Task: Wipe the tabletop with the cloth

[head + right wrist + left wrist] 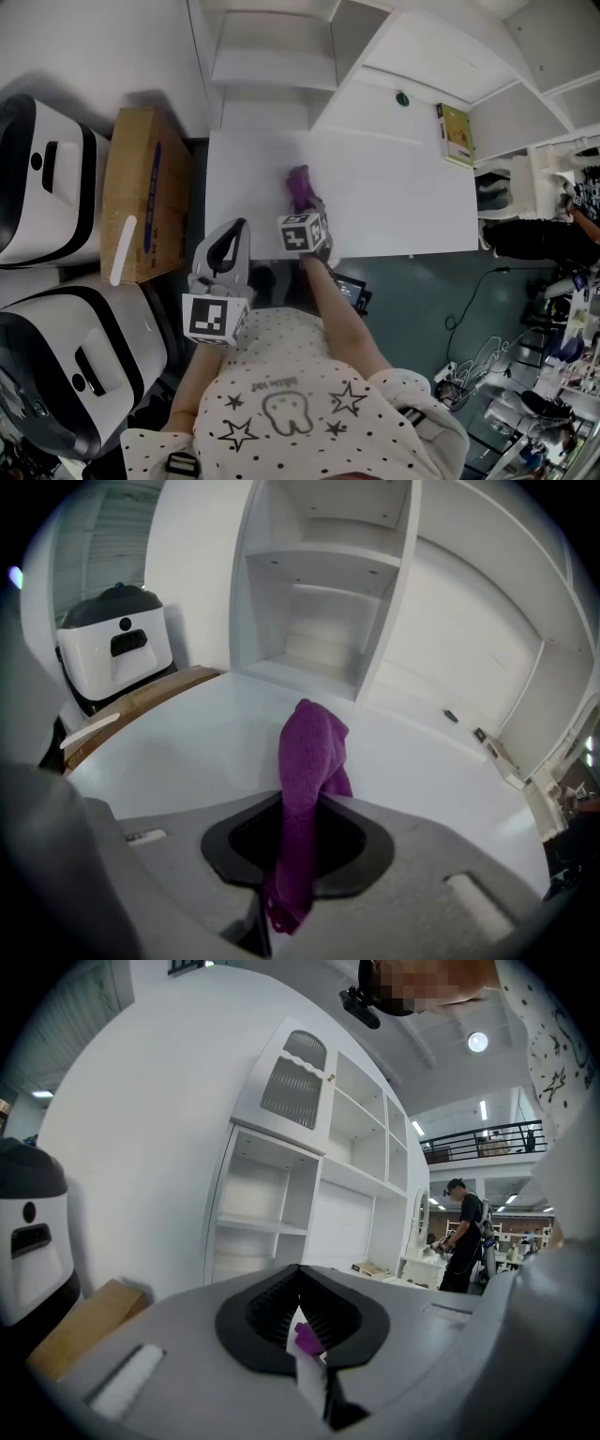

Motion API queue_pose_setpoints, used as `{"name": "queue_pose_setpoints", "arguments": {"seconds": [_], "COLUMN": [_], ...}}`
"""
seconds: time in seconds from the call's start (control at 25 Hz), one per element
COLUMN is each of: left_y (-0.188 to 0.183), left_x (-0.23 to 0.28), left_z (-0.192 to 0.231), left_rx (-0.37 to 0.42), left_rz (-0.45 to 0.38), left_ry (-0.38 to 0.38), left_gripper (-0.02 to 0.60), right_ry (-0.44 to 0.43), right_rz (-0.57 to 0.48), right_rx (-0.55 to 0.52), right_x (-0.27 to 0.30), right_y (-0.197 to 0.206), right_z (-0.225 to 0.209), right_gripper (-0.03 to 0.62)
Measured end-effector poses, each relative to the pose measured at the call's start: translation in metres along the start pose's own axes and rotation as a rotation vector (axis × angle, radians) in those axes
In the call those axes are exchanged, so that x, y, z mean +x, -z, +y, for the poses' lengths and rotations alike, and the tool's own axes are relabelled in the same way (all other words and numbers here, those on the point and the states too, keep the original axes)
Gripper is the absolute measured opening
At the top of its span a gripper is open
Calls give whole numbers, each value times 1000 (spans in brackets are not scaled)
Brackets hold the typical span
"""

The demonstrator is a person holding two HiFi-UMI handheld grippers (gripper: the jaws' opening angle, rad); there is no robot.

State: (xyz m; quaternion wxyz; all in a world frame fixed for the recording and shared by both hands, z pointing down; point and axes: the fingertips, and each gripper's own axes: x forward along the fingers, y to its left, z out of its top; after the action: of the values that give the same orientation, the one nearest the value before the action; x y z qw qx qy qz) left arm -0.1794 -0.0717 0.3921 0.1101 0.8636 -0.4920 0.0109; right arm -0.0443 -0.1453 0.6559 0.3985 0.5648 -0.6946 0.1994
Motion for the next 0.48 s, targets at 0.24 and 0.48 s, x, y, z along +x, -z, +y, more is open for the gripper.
{"name": "queue_pose_setpoints", "arguments": {"seconds": [0.24, 0.48], "left_y": [-1, -1], "left_x": [-5, -7], "left_z": [7, 10], "left_rx": [-14, -13], "left_rz": [4, 3], "left_ry": [-26, -35], "left_gripper": [-6, -6], "right_ry": [-41, -85], "right_rz": [-5, -18], "right_rx": [-29, -57], "right_x": [1, 1], "right_y": [-9, -15], "right_z": [24, 49], "right_gripper": [69, 69]}}
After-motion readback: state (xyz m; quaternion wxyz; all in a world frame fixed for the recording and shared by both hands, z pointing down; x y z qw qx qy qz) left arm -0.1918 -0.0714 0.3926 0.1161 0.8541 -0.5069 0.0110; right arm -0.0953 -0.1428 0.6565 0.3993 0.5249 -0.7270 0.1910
